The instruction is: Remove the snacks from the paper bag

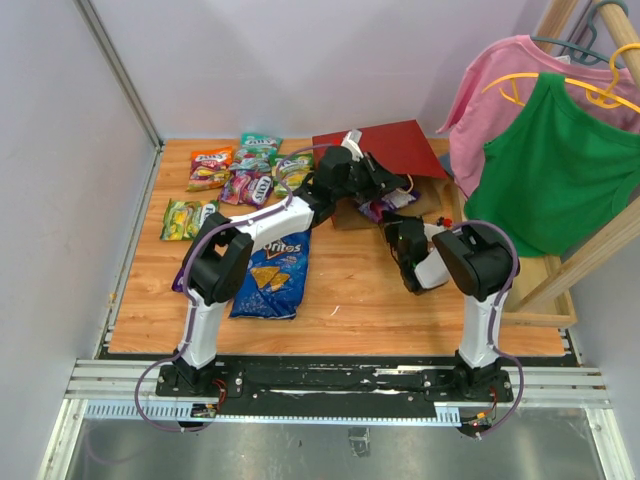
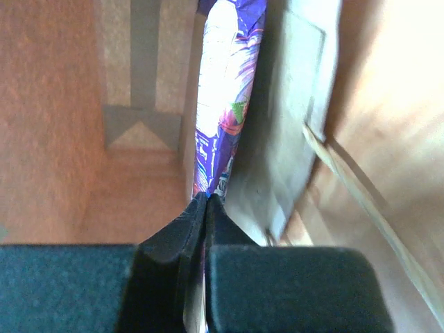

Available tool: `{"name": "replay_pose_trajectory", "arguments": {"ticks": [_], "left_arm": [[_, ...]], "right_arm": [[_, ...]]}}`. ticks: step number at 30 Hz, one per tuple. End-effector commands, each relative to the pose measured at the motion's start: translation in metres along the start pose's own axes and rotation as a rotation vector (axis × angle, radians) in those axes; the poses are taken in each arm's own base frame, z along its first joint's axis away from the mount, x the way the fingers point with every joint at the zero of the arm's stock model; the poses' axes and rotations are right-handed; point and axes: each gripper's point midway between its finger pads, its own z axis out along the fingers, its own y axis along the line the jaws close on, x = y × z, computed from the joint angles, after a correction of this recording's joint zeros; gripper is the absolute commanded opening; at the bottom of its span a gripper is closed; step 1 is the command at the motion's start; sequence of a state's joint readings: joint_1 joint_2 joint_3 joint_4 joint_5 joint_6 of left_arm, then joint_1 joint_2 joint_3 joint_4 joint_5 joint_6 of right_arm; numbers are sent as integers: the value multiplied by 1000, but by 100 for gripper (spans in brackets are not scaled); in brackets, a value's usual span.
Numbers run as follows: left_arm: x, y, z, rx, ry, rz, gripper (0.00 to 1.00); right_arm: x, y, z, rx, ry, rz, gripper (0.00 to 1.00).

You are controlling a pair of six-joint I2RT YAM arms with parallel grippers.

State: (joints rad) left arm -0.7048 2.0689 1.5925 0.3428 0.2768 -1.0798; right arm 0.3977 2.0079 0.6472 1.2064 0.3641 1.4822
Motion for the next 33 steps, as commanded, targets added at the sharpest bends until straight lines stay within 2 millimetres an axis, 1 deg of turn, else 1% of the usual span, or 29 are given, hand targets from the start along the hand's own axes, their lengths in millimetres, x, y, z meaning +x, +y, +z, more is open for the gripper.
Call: {"name": "replay_pose_trajectory", "arguments": {"ticks": [1, 2, 3, 6, 9, 11, 15, 17, 18, 19, 20, 21, 22, 23, 24, 26, 27, 30, 33], "left_arm": [[-6, -20, -8, 24, -24, 43, 5], [-6, -18, -8, 21, -23, 45, 5], [-5, -17, -8, 21, -21, 46, 5], [-2, -14, -8, 19, -13, 42, 5], [0, -13, -7, 20, -3, 41, 5], [-2, -14, -8, 20, -6, 47, 5], [-2, -22, -10, 32, 1, 64, 5], [-4, -24, -10, 29, 9, 89, 5], [-4, -26, -10, 26, 15, 108, 5], [-4, -26, -10, 22, 22, 130, 6], [-4, -28, -10, 22, 36, 165, 7], [-4, -29, -10, 16, 52, 203, 7], [-4, -26, -9, -7, 74, 240, 7], [-4, -24, -8, -28, 89, 274, 7], [-4, -21, -7, -44, 100, 303, 7], [-8, -16, -9, -78, 101, 351, 7], [-10, -13, -10, -95, 94, 364, 7], [-14, -8, -13, -133, 79, 387, 7], [-13, -5, -14, -144, 85, 393, 7]], "right_arm": [[1, 1, -36, -68, 36, 107, 1], [2, 4, -47, -82, 60, 110, 1], [4, 1, -58, -85, 85, 102, 1], [16, -12, -88, -73, 179, 29, 1], [30, -35, -119, -33, 309, -79, 1], [33, -48, -137, -1, 361, -137, 1], [33, -59, -169, 21, 441, -297, 1], [31, -58, -182, 21, 478, -410, 1], [27, -42, -188, -6, 480, -459, 1], [20, -39, -195, 17, 480, -532, 1], [11, -34, -201, 50, 465, -620, 1], [1, -23, -208, 52, 442, -693, 1], [-10, -15, -216, 51, 424, -754, 1], [-20, -3, -222, 38, 405, -791, 1], [-29, 0, -228, 48, 398, -836, 1], [-40, 8, -240, 63, 415, -917, 1], [-43, 9, -246, 81, 444, -959, 1], [-41, -1, -259, 155, 572, -1061, 1], [-42, -12, -266, 245, 645, -1114, 1]]}}
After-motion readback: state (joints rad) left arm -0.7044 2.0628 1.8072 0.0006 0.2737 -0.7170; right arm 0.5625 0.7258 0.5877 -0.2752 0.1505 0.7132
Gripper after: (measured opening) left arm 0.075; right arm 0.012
